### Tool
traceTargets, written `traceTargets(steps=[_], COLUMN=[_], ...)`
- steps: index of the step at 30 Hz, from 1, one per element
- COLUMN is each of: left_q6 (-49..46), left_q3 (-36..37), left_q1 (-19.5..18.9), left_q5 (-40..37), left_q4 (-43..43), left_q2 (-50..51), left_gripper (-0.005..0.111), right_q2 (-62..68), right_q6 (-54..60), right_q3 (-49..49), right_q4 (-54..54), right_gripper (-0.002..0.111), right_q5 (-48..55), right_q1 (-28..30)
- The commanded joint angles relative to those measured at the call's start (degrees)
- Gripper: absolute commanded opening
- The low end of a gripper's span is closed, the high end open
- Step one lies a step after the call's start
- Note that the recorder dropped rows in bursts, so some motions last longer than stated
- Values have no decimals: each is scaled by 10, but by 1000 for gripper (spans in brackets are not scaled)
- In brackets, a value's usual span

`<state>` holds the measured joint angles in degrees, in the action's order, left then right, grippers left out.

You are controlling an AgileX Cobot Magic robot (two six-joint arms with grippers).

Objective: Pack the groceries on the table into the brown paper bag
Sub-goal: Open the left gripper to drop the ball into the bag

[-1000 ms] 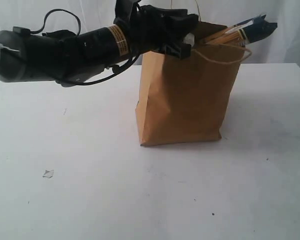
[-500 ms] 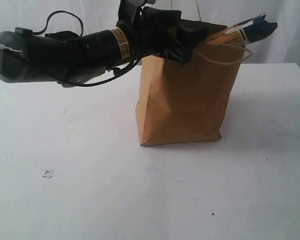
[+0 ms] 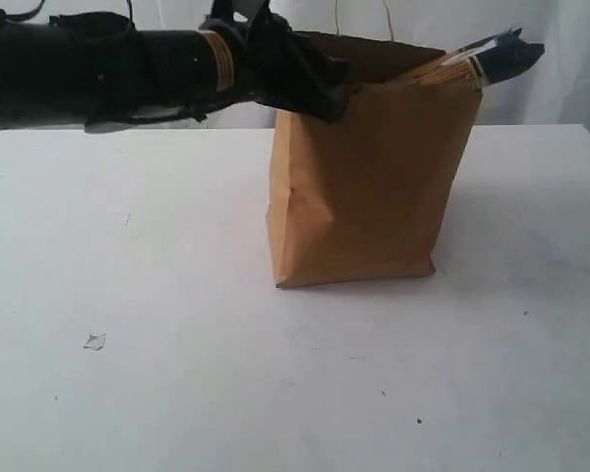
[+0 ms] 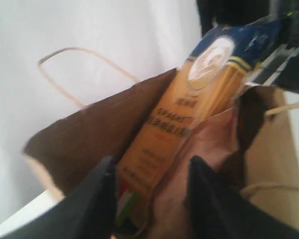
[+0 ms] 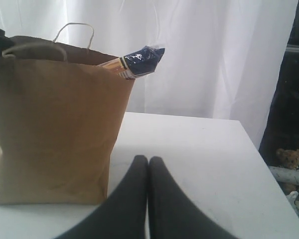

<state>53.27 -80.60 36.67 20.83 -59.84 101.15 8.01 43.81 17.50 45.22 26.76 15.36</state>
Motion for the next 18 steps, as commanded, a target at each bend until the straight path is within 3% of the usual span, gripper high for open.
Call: traceTargets(steps=[1,4,7,13,18], left_q6=[50,45,33,31,17], left_q3=[3,20,35,74,112], left_q1=[0,0,0,0,0], left_q5=[-182,-271,-264,-134,-168], left_q4=[-25,-25,-26,-29,-30], left_q2=[-46,-67,-72,-82,-112], left_gripper=[19,0,0,0,0], right_q2=[-3,-3,-3,-3,-3], right_q6=[-2,-2,-2,-2,-2], right_q3=[-3,-3,-3,-3,-3], right_q4=[3,3,3,3,3], right_gripper=[0,0,0,0,0], right_q5=[-1,-1,-1,-1,-1], right_q1=[0,0,0,0,0])
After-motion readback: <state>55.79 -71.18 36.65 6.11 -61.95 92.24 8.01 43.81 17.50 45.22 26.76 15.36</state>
